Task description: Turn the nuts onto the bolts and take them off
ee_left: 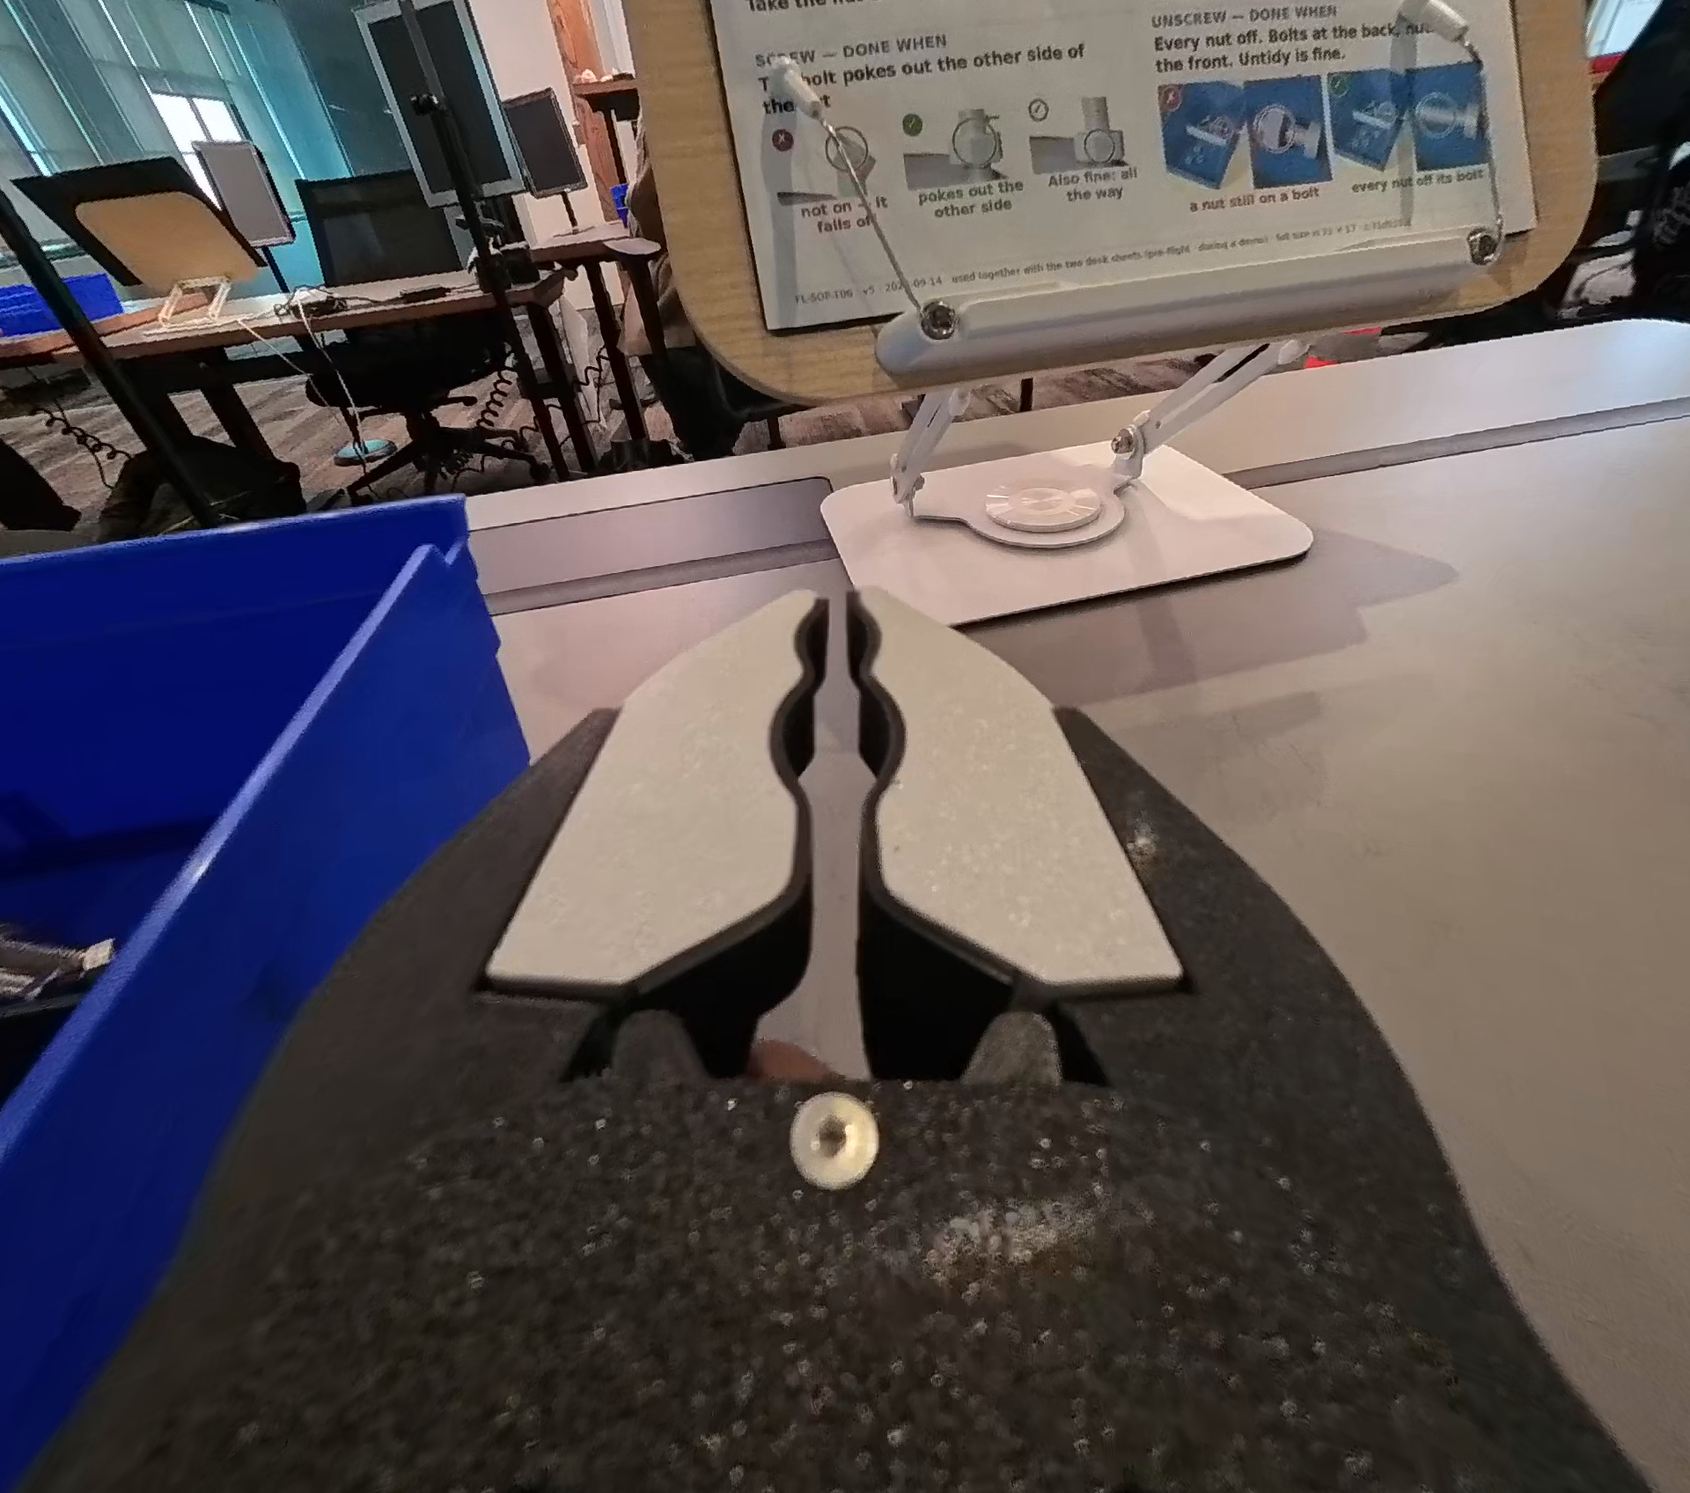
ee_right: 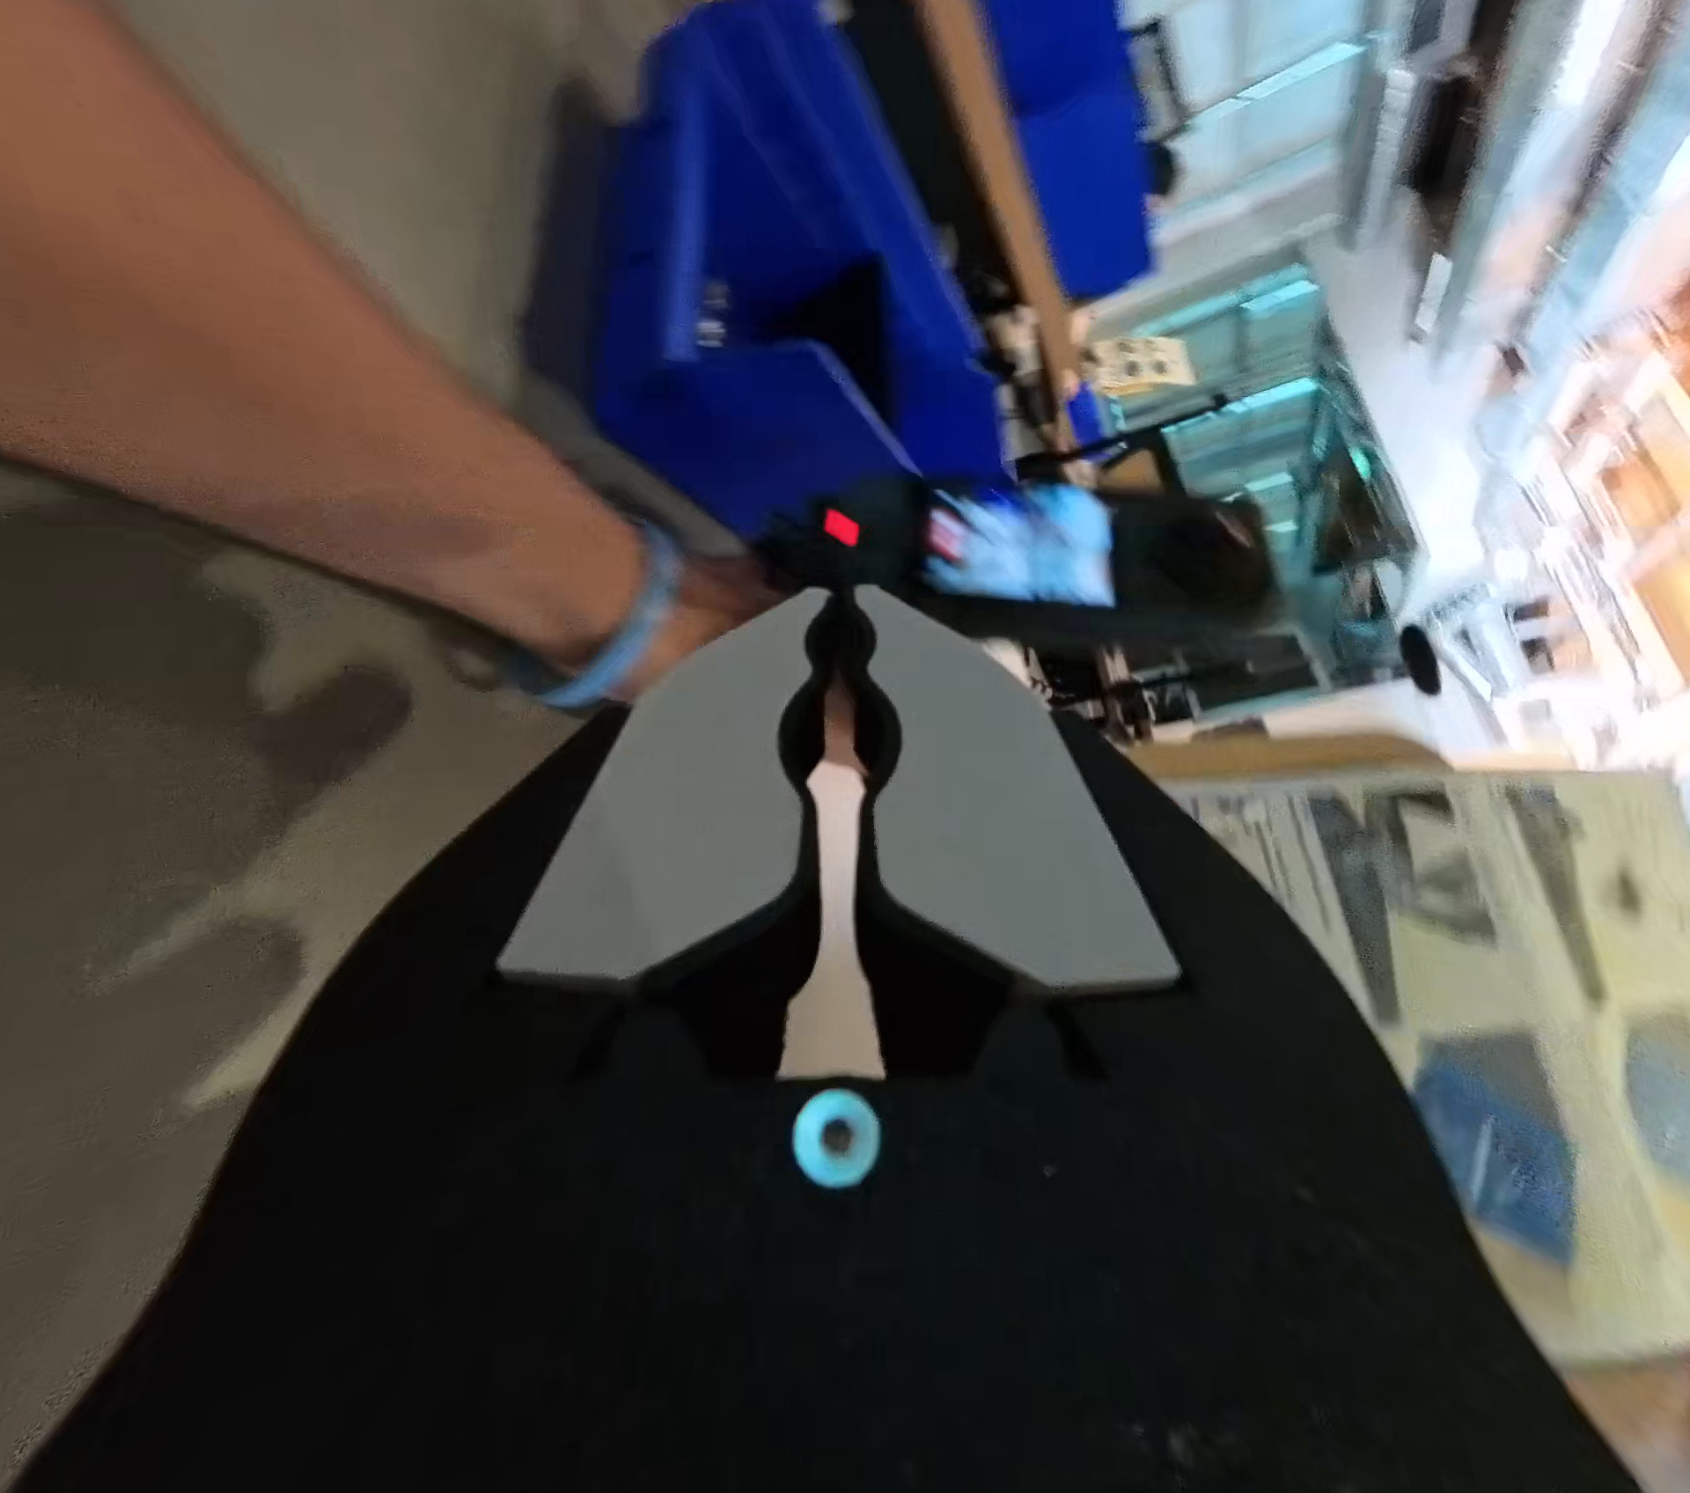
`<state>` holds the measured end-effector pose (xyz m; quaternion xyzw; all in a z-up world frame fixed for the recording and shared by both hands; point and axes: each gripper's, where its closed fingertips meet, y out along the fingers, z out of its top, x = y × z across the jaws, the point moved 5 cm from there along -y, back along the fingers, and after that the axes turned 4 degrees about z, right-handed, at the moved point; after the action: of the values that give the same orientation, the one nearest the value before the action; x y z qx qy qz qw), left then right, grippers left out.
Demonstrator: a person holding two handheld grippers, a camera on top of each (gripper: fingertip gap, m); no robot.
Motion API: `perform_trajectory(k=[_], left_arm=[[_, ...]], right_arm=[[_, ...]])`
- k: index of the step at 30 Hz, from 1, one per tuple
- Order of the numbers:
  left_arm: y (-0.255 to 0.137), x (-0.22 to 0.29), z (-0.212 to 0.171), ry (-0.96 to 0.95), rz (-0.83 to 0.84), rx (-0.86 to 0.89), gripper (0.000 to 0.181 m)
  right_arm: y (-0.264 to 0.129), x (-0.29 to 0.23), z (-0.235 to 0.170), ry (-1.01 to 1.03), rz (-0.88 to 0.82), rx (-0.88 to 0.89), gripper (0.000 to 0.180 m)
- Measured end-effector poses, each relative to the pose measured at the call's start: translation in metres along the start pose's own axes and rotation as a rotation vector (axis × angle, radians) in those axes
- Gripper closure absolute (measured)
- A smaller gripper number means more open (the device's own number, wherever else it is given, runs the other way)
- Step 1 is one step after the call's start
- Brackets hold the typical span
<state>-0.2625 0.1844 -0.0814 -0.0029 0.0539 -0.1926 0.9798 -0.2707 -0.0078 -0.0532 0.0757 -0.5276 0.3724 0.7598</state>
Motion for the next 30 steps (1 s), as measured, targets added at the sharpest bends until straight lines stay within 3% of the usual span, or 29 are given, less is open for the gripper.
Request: perform_trajectory(k=[4, 7, 12, 16, 20, 30], left_arm=[[-0.017, 0.014, 0.017, 0.064, -0.045, 0.077, 0.181], [-0.054, 0.055, 0.051, 0.190, -0.159, 0.228, 0.181], [-0.154, 0.199, 0.088, 0.610, -0.433, 0.431, 0.180], [-0.212, 0.308, 0.064, 1.011, -0.491, 0.379, 0.181], [-0.227, 0.367, 0.041, 1.131, -0.529, 0.303, 0.180], [-0.181, 0.380, 0.026, 1.244, -0.467, 0.061, 0.180]], right_arm=[[-0.036, 0.064, -0.100, 0.500, -0.351, 0.074, 0.180], [-0.067, 0.083, -0.176, 0.903, -0.562, 0.115, 0.180], [-0.087, 0.084, -0.239, 1.090, -0.742, 0.048, 0.180], [-0.093, 0.081, -0.251, 1.143, -0.774, 0.020, 0.180], [-0.100, 0.083, -0.248, 1.147, -0.784, 0.026, 0.180], [-0.091, 0.080, -0.241, 1.095, -0.748, 0.003, 0.180]])
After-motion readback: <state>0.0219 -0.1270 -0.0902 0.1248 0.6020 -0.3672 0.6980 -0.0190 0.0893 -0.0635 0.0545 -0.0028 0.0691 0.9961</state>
